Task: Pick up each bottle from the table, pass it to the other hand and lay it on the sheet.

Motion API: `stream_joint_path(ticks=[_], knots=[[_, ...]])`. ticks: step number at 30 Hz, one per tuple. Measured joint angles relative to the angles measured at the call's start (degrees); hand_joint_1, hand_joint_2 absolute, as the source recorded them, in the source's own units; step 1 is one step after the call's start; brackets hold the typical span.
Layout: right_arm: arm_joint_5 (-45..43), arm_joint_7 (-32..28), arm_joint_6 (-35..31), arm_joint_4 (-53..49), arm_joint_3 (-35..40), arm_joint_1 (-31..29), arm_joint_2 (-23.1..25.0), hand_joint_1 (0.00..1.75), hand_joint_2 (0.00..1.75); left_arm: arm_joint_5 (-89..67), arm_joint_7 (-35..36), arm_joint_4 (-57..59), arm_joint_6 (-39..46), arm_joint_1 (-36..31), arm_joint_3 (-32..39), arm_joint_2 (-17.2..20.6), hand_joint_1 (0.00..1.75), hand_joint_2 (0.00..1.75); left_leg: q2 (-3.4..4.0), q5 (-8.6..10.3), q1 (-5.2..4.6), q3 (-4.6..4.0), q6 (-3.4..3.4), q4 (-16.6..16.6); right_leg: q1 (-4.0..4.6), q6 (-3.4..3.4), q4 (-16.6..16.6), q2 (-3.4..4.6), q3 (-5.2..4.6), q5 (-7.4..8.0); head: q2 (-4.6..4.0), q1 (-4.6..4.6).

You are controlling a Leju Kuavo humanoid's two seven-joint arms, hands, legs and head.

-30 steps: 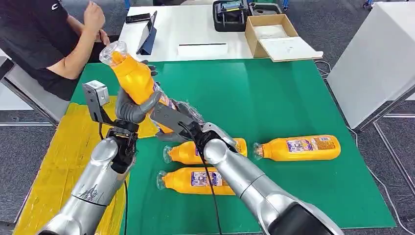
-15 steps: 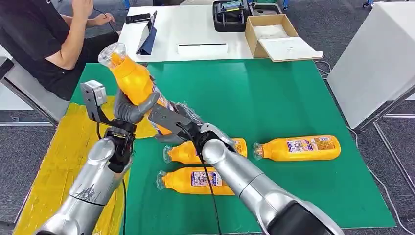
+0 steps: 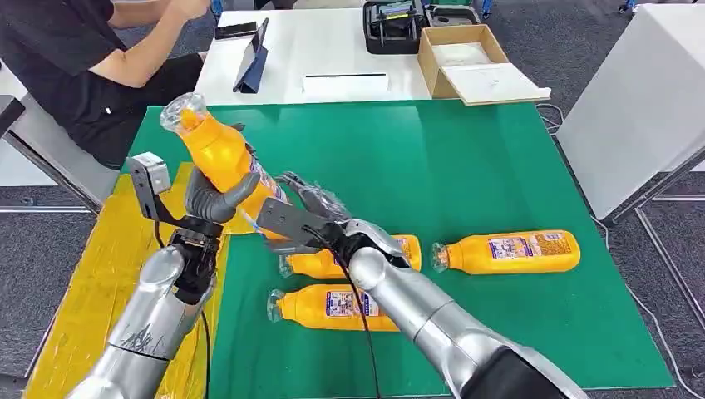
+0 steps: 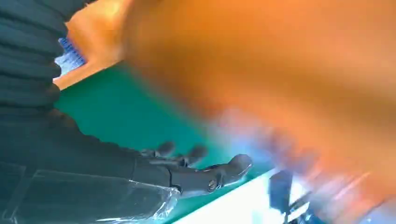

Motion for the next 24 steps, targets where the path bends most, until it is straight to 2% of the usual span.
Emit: stream_joint_path(ticks=[5,9,19,24], knots=[[8.88,4.67,0.04,-13.42,-8.47,8.49,-5.87,0.0,0.0,-1.68,2.12,-0.68,-2.57,0.7,1.35,-0.35,1.75,1.75,-0.14,-0.01,-0.06,-0.05,0.01,0.01,-0.03,0.01,-0.02,-0.17,0.0,0.0,0.0,0.02],[10.92,5.86,1.36,-24.44,-15.02,14.86,-10.62,0.0,0.0,-1.05,2.95,-0.35,-3.63,-0.4,1.35,-0.5,1.75,1.75,-0.12,-0.04,-0.1,-0.06,0.07,0.02,-0.11,0.01,-0.02,-0.15,0.0,0.0,0.0,0.0],[10.72,5.86,1.6,-35.44,-20.5,21.23,-15.93,0.0,0.0,-6.65,1.25,-0.74,1.83,-2.01,1.26,-0.48,1.75,1.75,-0.02,-0.05,-0.06,-0.02,0.09,0.02,-0.08,0.01,-0.01,-0.05,0.0,0.0,0.0,0.0],[8.91,5.59,1.53,-38.64,-21.37,22.9,-18.05,0.0,0.0,-26.12,-0.22,-3.74,17.13,-1.81,0.96,-0.26,1.75,1.75,-0.04,-0.05,-0.03,-0.03,0.08,0.01,-0.03,0.01,-0.01,-0.05,0.0,0.0,0.0,0.0]])
